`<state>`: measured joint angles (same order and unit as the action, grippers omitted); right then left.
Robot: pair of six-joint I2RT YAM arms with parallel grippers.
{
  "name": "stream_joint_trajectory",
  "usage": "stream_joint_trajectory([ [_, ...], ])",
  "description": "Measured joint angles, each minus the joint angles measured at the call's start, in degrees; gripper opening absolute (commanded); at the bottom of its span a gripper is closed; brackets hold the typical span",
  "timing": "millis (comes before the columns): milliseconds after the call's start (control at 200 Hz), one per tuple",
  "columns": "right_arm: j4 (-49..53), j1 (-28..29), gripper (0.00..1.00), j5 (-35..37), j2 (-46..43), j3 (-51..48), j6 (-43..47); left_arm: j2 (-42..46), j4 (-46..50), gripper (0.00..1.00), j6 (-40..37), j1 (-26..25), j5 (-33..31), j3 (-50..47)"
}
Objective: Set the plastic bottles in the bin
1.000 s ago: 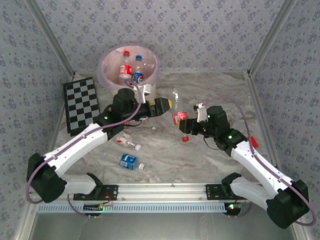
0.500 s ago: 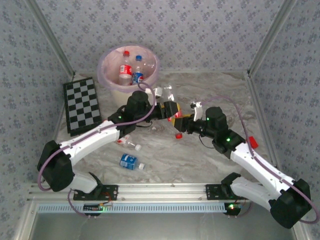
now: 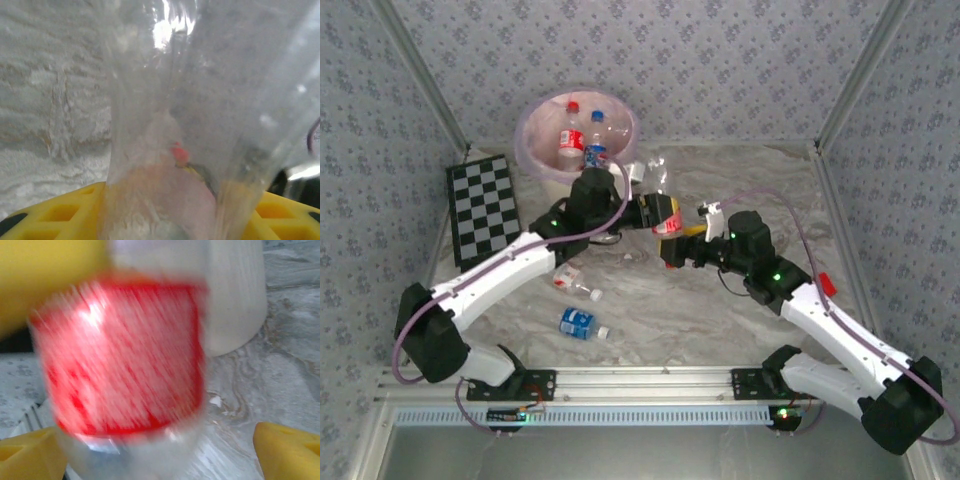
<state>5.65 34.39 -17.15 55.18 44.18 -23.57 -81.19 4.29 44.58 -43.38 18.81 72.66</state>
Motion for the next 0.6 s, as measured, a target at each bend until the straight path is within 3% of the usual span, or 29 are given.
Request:
stream_joint_trajectory([
  [165,5.73,-0.13,0.99,3.17,-2.29,0.28,2.08,-0.48,10.6,0.36,-8.44,8.0,-0.15,16.17],
  [325,9.2,-0.13,0.99,5.22,-3.04,0.24,2.45,-2.62,18.49,0.17,-15.76,16.61,-1.84,32.57],
  [495,11.47,-0.28,0.99,6.88,-3.69,0.22,2.51,-9.25,25.97,0.0,-21.2,22.21,-4.13,45.66],
  [600,13.05,-0.39,0.99,7.63,-4.46,0.22,2.64,-15.63,31.89,0.0,-23.98,24.39,-5.6,51.71],
])
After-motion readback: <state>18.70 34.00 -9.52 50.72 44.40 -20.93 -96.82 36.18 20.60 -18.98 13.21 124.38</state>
